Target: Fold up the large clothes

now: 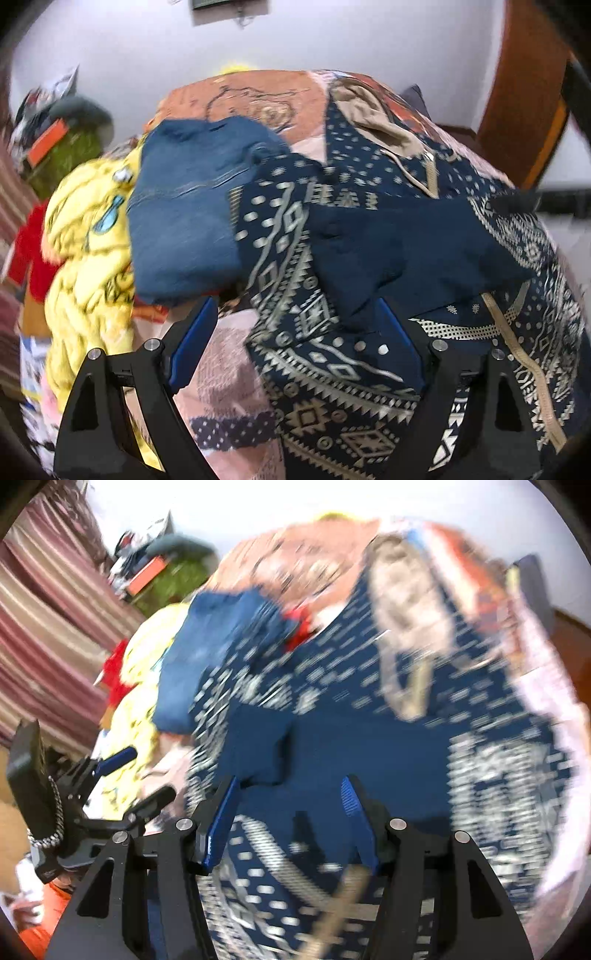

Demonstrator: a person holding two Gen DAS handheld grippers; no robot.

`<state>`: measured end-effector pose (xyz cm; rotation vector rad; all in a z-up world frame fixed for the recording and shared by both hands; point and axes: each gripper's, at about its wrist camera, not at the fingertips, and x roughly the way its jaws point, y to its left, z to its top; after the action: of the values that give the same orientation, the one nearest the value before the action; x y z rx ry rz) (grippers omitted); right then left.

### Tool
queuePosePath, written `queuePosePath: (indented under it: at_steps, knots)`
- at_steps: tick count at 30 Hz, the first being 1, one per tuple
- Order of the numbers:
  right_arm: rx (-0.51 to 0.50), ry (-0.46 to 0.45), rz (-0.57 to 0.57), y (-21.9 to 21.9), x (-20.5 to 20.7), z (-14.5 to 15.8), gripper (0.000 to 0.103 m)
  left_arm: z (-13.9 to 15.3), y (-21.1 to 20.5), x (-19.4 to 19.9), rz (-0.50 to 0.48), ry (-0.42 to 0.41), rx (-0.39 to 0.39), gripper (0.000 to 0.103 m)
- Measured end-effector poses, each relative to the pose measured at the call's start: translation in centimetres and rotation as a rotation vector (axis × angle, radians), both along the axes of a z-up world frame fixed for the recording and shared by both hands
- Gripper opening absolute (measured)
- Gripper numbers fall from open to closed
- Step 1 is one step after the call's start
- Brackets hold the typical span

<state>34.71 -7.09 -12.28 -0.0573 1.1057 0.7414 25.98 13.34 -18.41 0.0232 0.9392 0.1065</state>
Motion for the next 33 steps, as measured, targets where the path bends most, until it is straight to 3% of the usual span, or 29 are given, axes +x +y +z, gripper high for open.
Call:
queuePosePath:
  at_steps: [5, 7, 8, 11, 14, 15, 16, 20, 22, 27, 29, 33]
  knots:
    - [-0.02, -0.133, -0.091, -4.4, 1.1, 3.3, 0.056, -2.2, -3.3, 2.4, -0.079, 0.042, 0.127, 0.087]
    - [-0.068, -0.201, -0.13, -6.2, 1.3, 4.0, 0.066, -3.3, -4.0, 3.1, -0.093, 0.068, 0.16, 0.087]
    - [-0.085, -0.221, -0.139, -6.5, 1.3, 3.9, 0.072, -3.9, -4.4, 3.6, -0.098, 0.082, 0.18, 0.087]
    - [-0.152, -0.272, -0.153, -8.0, 1.2, 3.2, 0.072, -5.5, -5.2, 4.5, -0.108, 0.104, 0.235, 0.087]
    - [-0.203, -0.264, -0.149, -9.4, 1.4, 1.3, 0.072, -5.9, -5.6, 5.2, -0.102, 0.08, 0.274, 0.086]
    - [-0.221, -0.245, -0.151, -9.7, 1.6, 0.3, 0.072, -5.8, -5.6, 5.5, -0.097, 0.072, 0.278, 0.084]
    - [-0.235, -0.223, -0.154, -10.0, 1.8, -0.8, 0.072, -5.9, -5.7, 5.7, -0.094, 0.068, 0.278, 0.076]
    - [-0.257, -0.153, -0.162, -11.0, 2.2, -3.9, 0.072, -5.9, -5.3, 6.5, -0.064, 0.079, 0.254, 0.039]
    - [-0.263, -0.116, -0.162, -11.1, 2.4, -5.5, 0.072, -5.3, -4.5, 6.4, -0.04, 0.065, 0.206, 0.029]
    - [-0.304, -0.081, -0.155, -10.5, 2.9, -8.1, 0.073, -3.0, -0.7, 5.1, 0.026, 0.026, -0.006, 0.026]
    - [-0.306, -0.083, -0.153, -10.4, 3.0, -8.1, 0.078, -2.5, 1.1, 4.4, 0.068, 0.02, -0.072, 0.026]
    - [-0.301, -0.09, -0.153, -10.3, 3.0, -8.0, 0.079, -2.7, 3.2, 3.3, 0.127, 0.033, -0.073, 0.026]
